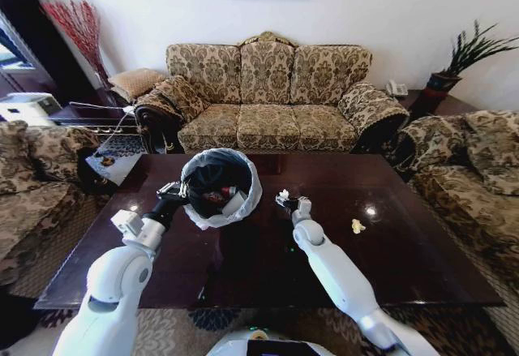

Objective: Move to the front of the table and place the trash on the table into the trash bin.

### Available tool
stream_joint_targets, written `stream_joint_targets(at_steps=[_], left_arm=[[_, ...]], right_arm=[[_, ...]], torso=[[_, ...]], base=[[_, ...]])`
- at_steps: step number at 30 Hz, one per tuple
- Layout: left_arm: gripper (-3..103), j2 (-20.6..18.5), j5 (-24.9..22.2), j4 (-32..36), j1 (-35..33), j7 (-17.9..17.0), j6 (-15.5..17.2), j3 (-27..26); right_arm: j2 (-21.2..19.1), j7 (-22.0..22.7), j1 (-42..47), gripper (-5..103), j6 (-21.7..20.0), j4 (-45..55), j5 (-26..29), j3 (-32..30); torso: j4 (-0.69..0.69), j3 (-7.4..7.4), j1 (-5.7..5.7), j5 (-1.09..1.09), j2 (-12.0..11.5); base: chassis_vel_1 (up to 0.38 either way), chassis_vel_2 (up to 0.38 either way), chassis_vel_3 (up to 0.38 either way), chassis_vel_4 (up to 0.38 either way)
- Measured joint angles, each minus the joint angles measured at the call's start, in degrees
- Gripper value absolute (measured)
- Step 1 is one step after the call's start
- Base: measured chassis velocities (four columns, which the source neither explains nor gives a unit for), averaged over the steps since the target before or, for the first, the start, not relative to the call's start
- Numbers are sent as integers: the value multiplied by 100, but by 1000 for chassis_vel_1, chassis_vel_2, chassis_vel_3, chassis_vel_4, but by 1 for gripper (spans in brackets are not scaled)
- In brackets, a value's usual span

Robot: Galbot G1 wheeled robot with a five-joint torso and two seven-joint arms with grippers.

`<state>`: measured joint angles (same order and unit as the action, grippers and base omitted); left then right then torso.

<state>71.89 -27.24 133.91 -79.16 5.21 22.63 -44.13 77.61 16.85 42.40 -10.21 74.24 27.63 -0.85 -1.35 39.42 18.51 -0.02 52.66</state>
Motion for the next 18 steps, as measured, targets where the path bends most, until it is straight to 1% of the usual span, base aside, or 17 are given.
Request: stream_joint_targets(at_steps=[1,3,6,7,9,10,12,13,15,17,18], left_arm=[[3,0,0,-11,6,0,0,0],[3,-1,0,-18,7,0,0,-1],[3,-5,1,-39,7,-1,0,-11],[3,-5,1,-39,7,-1,0,-11],[3,-6,1,-45,7,1,-2,-14],[3,-6,1,-45,7,1,-2,-14],[3,-6,1,-45,11,2,-3,-13],[3,-6,1,-45,11,2,-3,-13],[3,-6,3,-43,13,2,-3,-12],[3,-6,4,-43,14,2,-3,-12],[3,-6,6,-43,14,2,-4,-9]], right_arm=[[25,0,-7,100,4,-43,-5,1],[37,0,-8,100,7,-69,-9,2],[45,0,18,84,32,-139,-35,5],[45,0,18,84,32,-139,-35,5],[36,-1,40,74,39,-160,-20,0],[36,-1,40,74,39,-160,-20,0],[31,-30,41,63,59,-211,-12,-15],[31,-30,41,63,59,-211,-12,-15],[35,-51,35,51,79,-258,0,-33],[37,-57,34,51,81,-268,2,-37],[40,-75,34,46,87,-289,4,-50]], torso=[[0,0,-1,0,0],[0,-1,-1,0,0],[1,0,0,1,0],[1,0,0,1,0],[2,0,1,2,0],[2,0,1,2,0],[1,0,0,1,0],[1,0,0,1,0],[1,0,0,1,0],[1,0,0,1,0],[1,0,1,1,0]], base=[[0,0,0,0],[0,0,0,0],[0,0,0,0],[0,0,0,0],[0,0,0,0],[0,0,0,0],[0,0,0,0],[0,0,0,0],[0,0,0,0],[0,0,0,0],[0,0,0,0]])
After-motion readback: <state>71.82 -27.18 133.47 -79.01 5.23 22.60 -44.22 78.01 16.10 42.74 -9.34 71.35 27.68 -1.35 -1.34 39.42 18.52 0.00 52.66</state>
